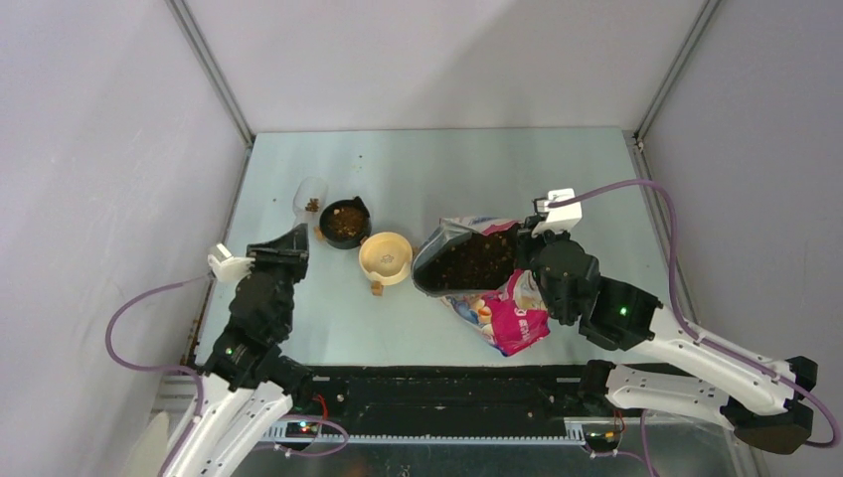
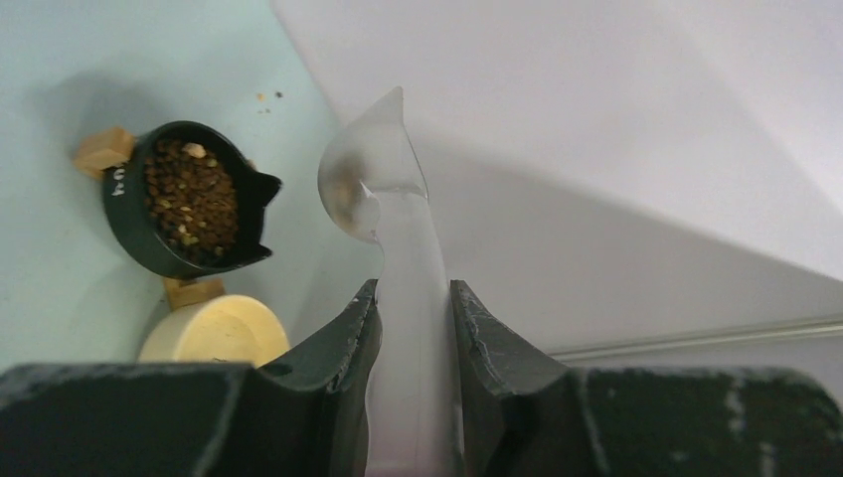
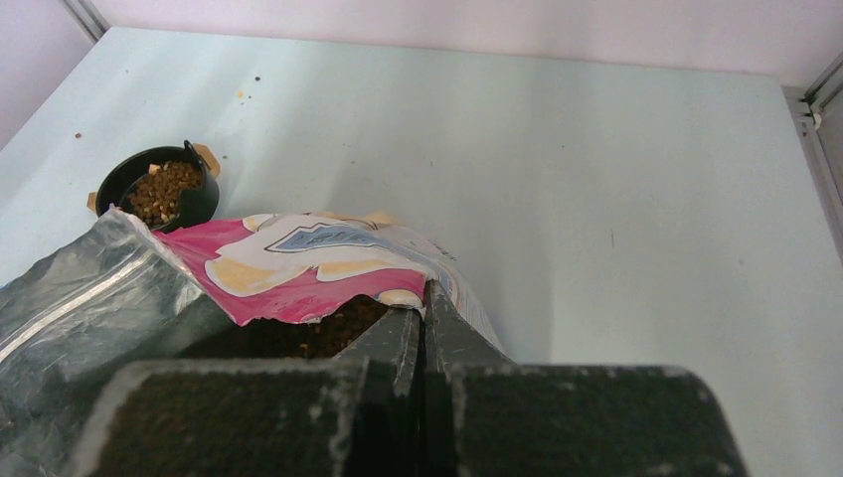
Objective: Serve the pet food
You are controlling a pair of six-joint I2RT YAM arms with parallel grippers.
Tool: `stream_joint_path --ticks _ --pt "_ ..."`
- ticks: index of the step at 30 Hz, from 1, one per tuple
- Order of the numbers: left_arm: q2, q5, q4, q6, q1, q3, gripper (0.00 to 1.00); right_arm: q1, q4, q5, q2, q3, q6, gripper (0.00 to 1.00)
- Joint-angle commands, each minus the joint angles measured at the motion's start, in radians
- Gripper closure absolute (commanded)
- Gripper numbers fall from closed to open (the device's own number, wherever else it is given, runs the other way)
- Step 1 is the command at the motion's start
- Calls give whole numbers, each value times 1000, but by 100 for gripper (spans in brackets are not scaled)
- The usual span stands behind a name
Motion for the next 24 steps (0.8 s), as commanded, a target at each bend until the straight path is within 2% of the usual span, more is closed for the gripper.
stream_joint_path --ticks 1,6,24 --pt "103 224 64 -9 148 -1 100 12 277 73 -93 79 -1 100" --pt "210 359 116 11 248 -30 100 11 278 79 -103 77 -6 100" --pt "391 410 43 79 370 24 100 11 279 92 -91 74 -20 100"
